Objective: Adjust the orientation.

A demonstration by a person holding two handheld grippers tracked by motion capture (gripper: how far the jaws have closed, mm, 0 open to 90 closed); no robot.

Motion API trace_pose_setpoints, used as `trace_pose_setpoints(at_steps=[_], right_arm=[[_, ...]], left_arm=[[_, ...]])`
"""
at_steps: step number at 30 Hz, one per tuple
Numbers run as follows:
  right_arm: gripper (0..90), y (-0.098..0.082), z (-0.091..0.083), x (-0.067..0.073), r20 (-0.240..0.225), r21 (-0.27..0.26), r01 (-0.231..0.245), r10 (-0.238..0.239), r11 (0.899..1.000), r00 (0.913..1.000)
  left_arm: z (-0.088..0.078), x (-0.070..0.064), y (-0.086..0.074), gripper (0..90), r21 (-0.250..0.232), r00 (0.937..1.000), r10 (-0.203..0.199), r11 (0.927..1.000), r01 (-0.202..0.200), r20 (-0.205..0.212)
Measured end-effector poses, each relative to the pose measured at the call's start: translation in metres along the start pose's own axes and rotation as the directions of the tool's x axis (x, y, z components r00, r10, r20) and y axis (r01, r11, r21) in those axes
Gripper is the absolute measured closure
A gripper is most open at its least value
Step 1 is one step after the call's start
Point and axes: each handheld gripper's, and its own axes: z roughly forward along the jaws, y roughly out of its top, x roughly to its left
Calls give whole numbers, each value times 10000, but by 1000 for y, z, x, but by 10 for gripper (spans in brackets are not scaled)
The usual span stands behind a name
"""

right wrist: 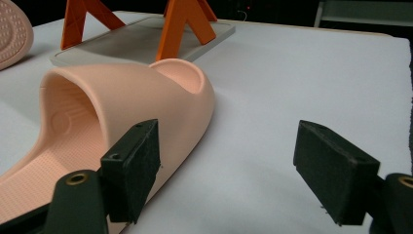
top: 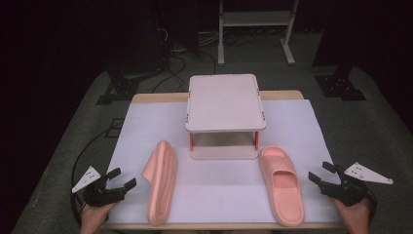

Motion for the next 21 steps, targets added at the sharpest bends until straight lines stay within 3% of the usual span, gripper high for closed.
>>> trace_pose_setpoints(at_steps=[15, 21], right_arm=[[246, 3, 2, 8, -177, -144, 110, -112, 9998, 9998], [245, 4, 0, 8, -158, -220, 151, -155, 9996, 9998]], left_arm=[[1, -5, -1, 93, 20, 9997, 45, 10000, -46, 244], [4, -7, -1, 93, 254, 9994, 216, 9994, -223, 269]])
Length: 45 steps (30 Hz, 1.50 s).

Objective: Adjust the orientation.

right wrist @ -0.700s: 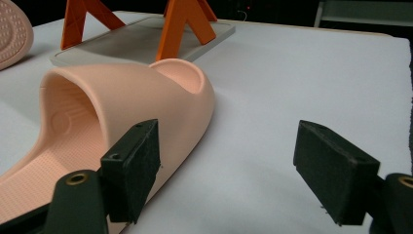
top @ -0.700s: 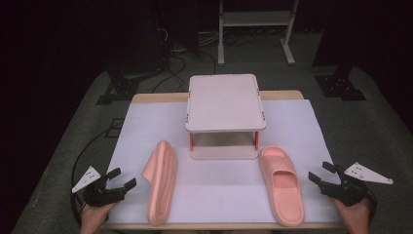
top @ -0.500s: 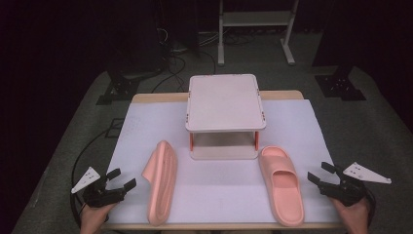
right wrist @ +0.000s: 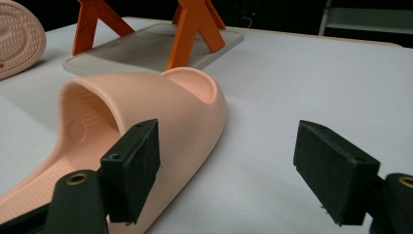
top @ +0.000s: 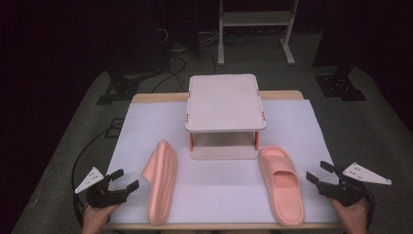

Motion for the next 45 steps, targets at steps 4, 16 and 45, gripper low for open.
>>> trace_pose_setpoints(at_steps=[4, 16, 45], right_arm=[[245, 0, 0, 0, -11, 26, -22, 22, 10000, 10000], [245, 0, 1, 2, -67, 3, 66, -66, 10000, 10000], [245, 0, 2, 3, -182, 17, 150, -150, 9999, 9997]], left_arm=[[3, -1, 0, 94, 176, 10000, -2, 9998, 2, -19], [17, -13, 6, 128, 736, 9994, 343, 9967, -337, -73], [45, -29, 15, 476, 1271, 9982, 116, 9917, -189, 583]])
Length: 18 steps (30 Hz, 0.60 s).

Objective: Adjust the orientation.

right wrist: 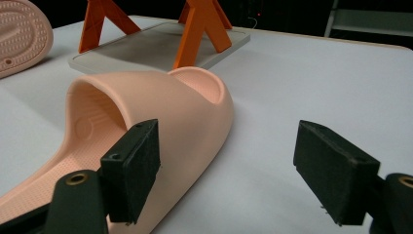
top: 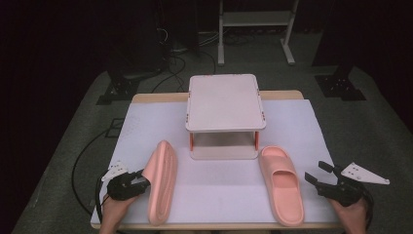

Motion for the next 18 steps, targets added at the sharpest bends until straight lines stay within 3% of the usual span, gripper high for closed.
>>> trace_pose_setpoints(at_steps=[18], right_arm=[[245, 0, 1, 0, -44, 35, -20, 20, 10000, 10000]], left_arm=[[0, -10, 6, 473, -449, 9995, 266, 9987, -257, 183]])
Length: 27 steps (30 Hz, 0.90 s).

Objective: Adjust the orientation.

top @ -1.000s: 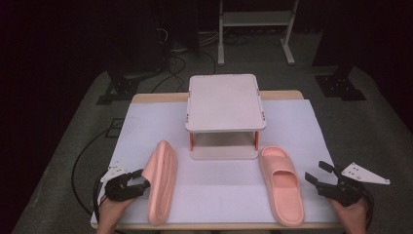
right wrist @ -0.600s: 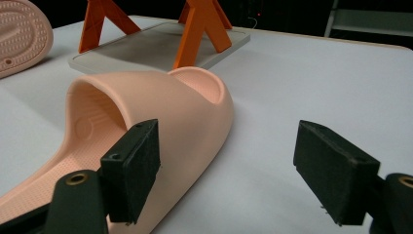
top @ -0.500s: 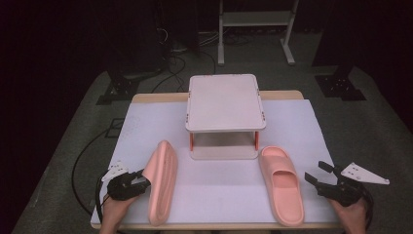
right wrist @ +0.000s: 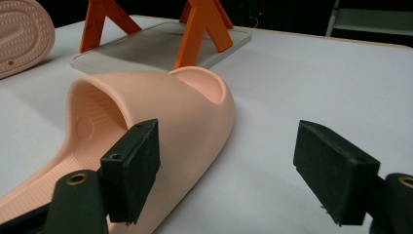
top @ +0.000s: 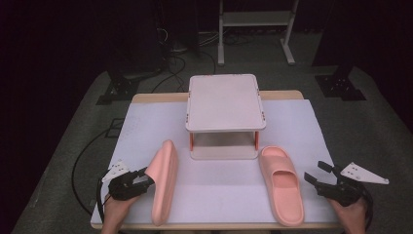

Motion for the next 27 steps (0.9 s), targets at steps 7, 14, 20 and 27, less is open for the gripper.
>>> trace_pose_setpoints(at_steps=[7, 14, 20, 27], right_arm=[[245, 0, 1, 0, -32, -9, 13, -13, 10000, 10000], [245, 0, 1, 0, -57, 16, 4, -4, 10000, 10000], [245, 0, 1, 1, -40, 5, 10, -10, 10000, 10000], [245, 0, 0, 0, -36, -15, 40, -40, 10000, 10000]], left_arm=[[1, -5, 4, 476, -201, 9999, 93, 9998, -90, 127], [2, -8, 6, 484, -378, 9997, 168, 9992, -160, 200], [4, -12, 8, 492, -440, 9992, 307, 9986, -297, 237], [9, -16, 10, 485, -344, 9991, 396, 9986, -390, 172]])
